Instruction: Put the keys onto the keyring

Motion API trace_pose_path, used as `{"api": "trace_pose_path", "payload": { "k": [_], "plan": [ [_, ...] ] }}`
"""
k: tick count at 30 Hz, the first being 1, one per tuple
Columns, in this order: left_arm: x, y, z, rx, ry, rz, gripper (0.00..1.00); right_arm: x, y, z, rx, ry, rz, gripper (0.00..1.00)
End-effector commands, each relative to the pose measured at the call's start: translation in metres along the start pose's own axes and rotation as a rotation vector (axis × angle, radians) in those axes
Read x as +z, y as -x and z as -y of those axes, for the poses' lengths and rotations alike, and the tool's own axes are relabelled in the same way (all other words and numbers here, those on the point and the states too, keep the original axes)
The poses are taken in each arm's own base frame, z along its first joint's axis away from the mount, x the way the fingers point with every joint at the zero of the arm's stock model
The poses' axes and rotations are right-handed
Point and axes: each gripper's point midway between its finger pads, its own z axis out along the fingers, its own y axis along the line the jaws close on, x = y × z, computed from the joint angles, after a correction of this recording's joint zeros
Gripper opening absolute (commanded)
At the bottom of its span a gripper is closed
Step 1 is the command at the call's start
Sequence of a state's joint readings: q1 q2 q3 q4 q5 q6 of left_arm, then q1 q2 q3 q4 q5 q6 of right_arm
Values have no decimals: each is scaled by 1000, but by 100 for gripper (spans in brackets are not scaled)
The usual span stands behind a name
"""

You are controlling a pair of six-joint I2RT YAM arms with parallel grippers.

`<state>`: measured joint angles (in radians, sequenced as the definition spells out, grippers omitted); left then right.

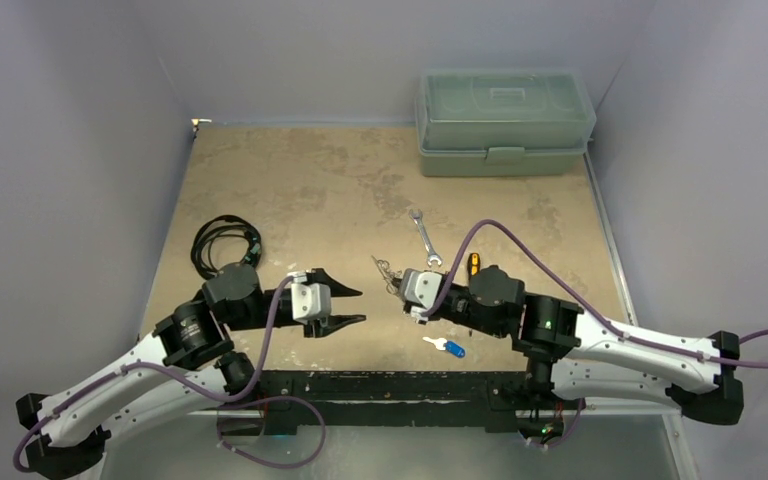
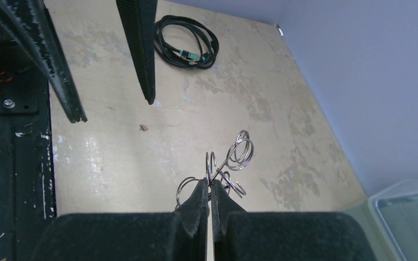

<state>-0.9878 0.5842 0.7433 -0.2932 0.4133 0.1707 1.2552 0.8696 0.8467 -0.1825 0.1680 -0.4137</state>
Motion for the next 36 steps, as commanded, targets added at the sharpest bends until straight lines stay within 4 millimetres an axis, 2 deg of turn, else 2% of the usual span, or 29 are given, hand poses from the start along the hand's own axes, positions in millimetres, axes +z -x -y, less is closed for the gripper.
{"api": "trace_pose_path", "payload": {
  "k": [1,8,15,18,21,25,30,36],
  "plan": [
    [4,2,-5,42,12,23,40,-8,37,19,-79,-98,193,0],
    [10,-5,-7,3,21,3,37,-9,40,16,-110,-119,241,0],
    [19,-22,-20,-148,106,-55,39,-2,31,21,63,-173,190,0],
    [26,-30,-25,-244,151,-70,40,-6,23,39,163,-294,169,0],
    [44,-44,-35,-383,212,-89,39,-8,13,50,216,-367,117,0],
    [65,-62,-39,-500,237,-150,32,-14,-6,74,283,-497,47,0],
    [86,-84,-42,-512,283,-136,32,-20,-22,108,378,-532,30,0],
    [121,-105,-9,-387,180,-143,30,-35,-18,129,389,-608,19,0]
  ]
}}
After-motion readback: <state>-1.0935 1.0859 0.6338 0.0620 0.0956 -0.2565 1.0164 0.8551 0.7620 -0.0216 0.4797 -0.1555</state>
